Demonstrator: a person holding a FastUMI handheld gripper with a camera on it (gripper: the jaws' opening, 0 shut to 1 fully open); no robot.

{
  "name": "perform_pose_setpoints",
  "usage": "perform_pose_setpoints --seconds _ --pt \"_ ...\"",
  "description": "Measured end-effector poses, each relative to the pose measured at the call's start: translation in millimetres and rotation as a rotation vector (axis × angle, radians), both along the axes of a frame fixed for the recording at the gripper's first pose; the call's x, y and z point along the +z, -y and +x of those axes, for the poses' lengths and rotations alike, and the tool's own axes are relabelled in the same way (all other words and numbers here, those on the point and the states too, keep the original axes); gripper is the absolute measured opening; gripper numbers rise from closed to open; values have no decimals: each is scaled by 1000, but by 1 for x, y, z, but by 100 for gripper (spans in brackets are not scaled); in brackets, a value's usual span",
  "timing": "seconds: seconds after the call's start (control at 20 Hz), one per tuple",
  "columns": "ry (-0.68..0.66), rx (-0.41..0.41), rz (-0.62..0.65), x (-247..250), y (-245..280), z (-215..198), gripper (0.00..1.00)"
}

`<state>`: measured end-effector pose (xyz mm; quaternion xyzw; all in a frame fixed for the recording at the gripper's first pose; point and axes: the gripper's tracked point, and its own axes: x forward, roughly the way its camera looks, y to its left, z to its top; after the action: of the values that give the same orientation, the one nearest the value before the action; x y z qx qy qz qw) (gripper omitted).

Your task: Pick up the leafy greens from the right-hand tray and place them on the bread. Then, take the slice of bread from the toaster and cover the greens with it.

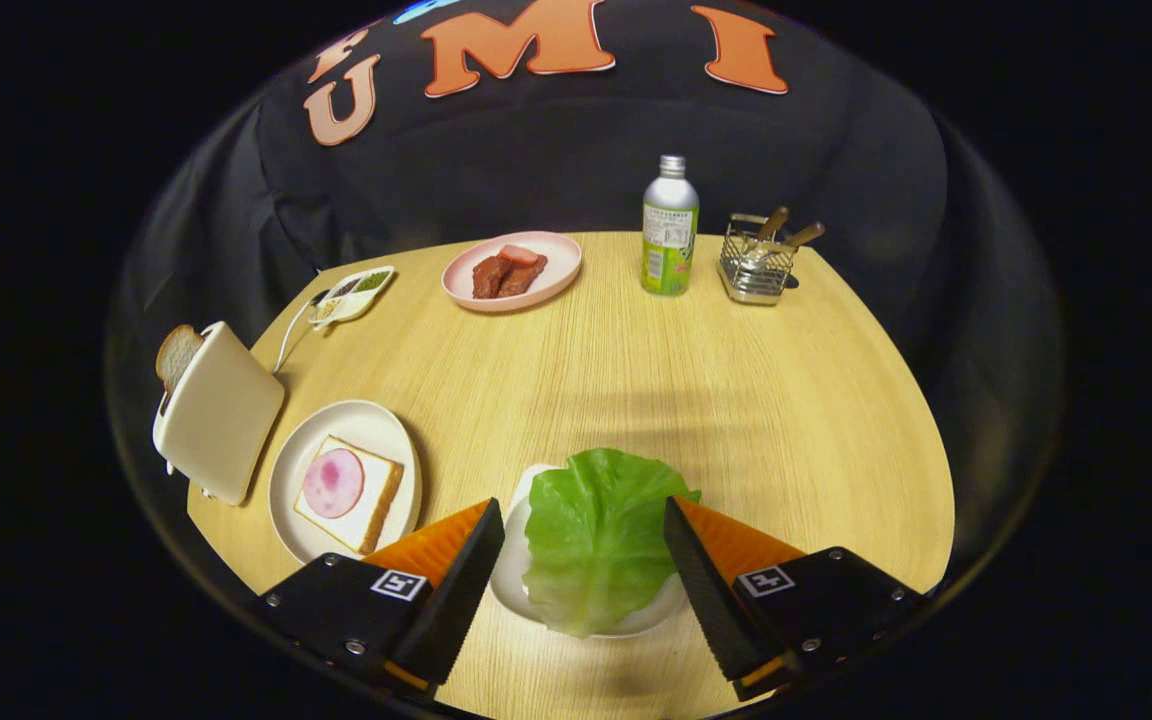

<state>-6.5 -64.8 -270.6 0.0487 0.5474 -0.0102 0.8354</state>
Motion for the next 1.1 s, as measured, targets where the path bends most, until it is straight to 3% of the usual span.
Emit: perform_pose_setpoints --seconds 0.3,0.6,0.8,1.1 --pt "-123 -26 -4 -40 3 -19 95" --pt "-158 -35 -41 -59 10 -17 89" --pt "-148 -12 -68 -59 8 -16 71" --pt "-98 -23 -53 -60 5 -10 25"
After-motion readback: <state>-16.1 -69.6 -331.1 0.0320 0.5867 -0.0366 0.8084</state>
